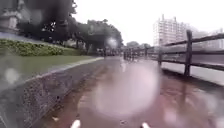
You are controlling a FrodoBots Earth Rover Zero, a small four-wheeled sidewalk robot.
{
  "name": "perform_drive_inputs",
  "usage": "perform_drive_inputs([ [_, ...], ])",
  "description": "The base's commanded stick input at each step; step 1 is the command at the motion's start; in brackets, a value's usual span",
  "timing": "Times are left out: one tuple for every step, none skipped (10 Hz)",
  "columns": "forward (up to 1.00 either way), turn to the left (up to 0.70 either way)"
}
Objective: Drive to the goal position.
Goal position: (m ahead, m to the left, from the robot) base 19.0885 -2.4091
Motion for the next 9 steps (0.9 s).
perform_drive_inputs([
  [0.70, 0.00],
  [0.70, 0.00],
  [0.70, 0.00],
  [0.70, 0.00],
  [0.70, 0.00],
  [0.70, 0.00],
  [0.70, 0.00],
  [0.70, 0.00],
  [0.70, 0.00],
])
